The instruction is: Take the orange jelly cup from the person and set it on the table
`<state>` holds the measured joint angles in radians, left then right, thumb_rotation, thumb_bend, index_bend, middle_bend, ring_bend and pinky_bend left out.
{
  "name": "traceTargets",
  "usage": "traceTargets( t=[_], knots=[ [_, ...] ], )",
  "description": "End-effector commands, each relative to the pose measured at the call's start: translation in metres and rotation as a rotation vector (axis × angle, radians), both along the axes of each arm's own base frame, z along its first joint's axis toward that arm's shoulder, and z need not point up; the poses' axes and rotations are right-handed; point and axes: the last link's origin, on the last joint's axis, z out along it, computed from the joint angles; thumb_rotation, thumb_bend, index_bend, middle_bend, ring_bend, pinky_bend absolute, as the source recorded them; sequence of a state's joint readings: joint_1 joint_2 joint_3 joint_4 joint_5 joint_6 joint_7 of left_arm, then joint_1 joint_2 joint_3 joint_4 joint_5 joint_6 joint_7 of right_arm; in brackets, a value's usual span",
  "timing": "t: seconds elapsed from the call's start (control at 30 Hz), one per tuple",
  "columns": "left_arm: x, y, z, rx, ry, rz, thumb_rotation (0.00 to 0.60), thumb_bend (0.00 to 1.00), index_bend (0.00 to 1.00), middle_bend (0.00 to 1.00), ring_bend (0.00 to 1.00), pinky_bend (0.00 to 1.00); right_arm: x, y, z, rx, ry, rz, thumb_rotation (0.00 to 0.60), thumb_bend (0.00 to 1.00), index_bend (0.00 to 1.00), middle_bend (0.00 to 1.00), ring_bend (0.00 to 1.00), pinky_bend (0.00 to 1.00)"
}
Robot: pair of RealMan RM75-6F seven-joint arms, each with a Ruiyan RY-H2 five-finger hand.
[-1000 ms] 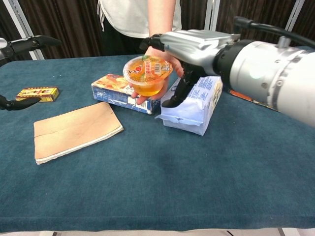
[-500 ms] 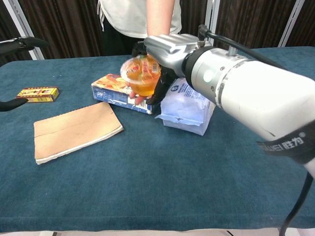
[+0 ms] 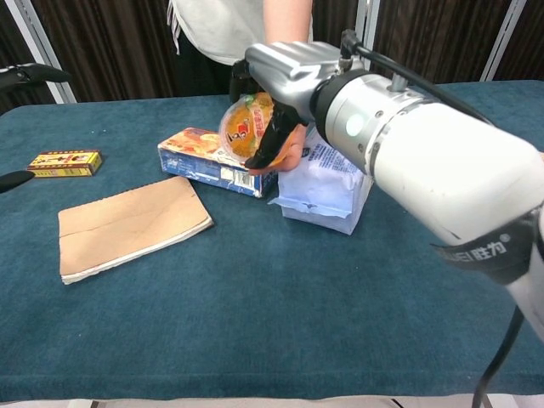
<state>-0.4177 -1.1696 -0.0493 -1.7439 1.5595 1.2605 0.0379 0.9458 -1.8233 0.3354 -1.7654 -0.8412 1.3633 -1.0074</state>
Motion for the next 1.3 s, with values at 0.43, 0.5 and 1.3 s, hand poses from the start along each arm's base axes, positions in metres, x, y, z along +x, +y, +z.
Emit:
traceTargets(
  t=[0.43,0.5,1.3],
  knots=[
    [-0.006,-0.006,0.012,0.024,0.018,0.007,0.6,0.33,0.0,0.0,0.0,0.0,-0.041,0.027,0.092,-0.094,-0.164,0.069,0.6,0.12,0.72,0.48,0.47,0.62],
    [-0.007,-0.006,0.013,0.025,0.02,0.008,0.6,0.33,0.0,0.0,0.0,0.0,-0.048,0.029,0.097,-0.097,-0.157,0.064,0.6,0.12,0.71,0.48,0.47,0.62],
    [-0.084,-0.101,-0.021,-0.047,0.109,0.046,0.6,0.33,0.0,0.0,0.0,0.0,-0.288,0.076,0.036,0.17,0.009,-0.144,0.6,0.13,0.32,0.31,0.3,0.5]
  ],
)
